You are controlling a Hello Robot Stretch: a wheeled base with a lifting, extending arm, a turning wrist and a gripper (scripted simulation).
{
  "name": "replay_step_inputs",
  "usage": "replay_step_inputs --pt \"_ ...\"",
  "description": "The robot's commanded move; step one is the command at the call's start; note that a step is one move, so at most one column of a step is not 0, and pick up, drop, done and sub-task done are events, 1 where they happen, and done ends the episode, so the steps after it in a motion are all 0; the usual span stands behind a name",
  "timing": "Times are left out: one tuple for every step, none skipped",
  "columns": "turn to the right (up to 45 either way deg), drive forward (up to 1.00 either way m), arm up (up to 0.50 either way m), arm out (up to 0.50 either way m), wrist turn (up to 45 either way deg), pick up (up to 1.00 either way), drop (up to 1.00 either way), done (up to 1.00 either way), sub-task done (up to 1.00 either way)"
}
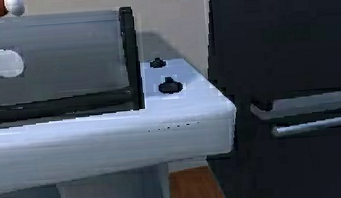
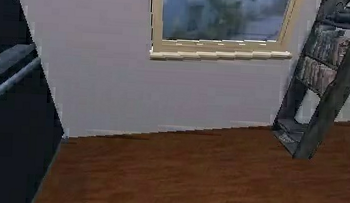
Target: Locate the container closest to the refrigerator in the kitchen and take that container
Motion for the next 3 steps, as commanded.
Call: replay_step_inputs --pt "-45.0 0.0 0.0 0.0 0.0 0.0 0.0 0.0 0.0" --pt "-45.0 0.0 0.0 0.0 0.0 0.0 0.0 0.0 0.0" --pt "-12.0 0.0 0.0 0.0 0.0 0.0 0.0 0.0 0.0"
